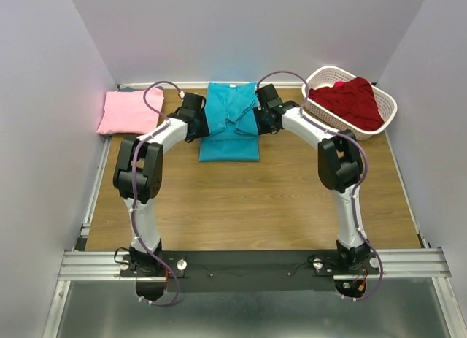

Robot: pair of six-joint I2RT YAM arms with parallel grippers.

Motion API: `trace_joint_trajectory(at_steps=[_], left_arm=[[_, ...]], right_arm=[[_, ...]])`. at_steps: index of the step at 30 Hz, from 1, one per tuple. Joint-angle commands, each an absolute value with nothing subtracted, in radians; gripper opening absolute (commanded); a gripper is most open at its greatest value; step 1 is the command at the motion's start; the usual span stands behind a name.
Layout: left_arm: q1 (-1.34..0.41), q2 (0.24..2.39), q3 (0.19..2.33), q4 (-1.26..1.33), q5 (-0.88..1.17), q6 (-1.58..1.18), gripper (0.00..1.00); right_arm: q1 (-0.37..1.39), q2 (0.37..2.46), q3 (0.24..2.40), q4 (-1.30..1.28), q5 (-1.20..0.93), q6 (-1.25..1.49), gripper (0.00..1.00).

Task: Fold and stack the t-shirts
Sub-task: Fold the tshirt

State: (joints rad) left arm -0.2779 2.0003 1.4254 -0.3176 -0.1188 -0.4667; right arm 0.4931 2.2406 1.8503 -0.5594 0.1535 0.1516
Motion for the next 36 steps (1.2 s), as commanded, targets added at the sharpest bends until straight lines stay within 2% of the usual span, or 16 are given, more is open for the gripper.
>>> trace_joint_trajectory(at_steps=[1, 5, 8, 9, 10, 11, 14, 21, 26, 36], left_arm=[[-0.276, 1.850, 1.413, -0.324, -0.164, -0.483, 0.59], [-0.293, 1.741, 1.355, -0.330, -0.179, -0.521, 0.58], [-0.330, 1.675, 1.267, -0.305, -0.149, -0.554, 0.42], [-0.348, 1.666, 1.243, -0.293, -0.137, -0.561, 0.31], [-0.356, 1.654, 1.191, -0.278, -0.114, -0.580, 0.26], [-0.365, 1.652, 1.168, -0.243, -0.106, -0.589, 0.19], [-0.387, 1.692, 1.129, -0.215, -0.072, -0.594, 0.12], [-0.399, 1.815, 1.144, -0.181, -0.057, -0.583, 0.04], [-0.403, 1.848, 1.132, -0.187, -0.060, -0.586, 0.03], [-0.407, 1.873, 1.077, -0.225, -0.031, -0.588, 0.02]], right_arm=[[0.505, 2.136, 1.824, -0.534, 0.167, 0.078, 0.45], [0.526, 2.073, 1.781, -0.502, 0.048, 0.052, 0.44], [0.560, 2.062, 1.755, -0.469, -0.093, 0.035, 0.34], [0.563, 2.068, 1.755, -0.465, -0.118, 0.040, 0.30], [0.568, 2.074, 1.755, -0.453, -0.141, 0.051, 0.22], [0.574, 2.094, 1.755, -0.446, -0.181, 0.057, 0.19], [0.581, 2.124, 1.758, -0.416, -0.261, 0.078, 0.12], [0.595, 2.232, 1.804, -0.365, -0.319, 0.101, 0.10], [0.594, 2.296, 1.841, -0.365, -0.308, 0.078, 0.09], [0.555, 2.414, 1.995, -0.359, -0.053, 0.061, 0.09]])
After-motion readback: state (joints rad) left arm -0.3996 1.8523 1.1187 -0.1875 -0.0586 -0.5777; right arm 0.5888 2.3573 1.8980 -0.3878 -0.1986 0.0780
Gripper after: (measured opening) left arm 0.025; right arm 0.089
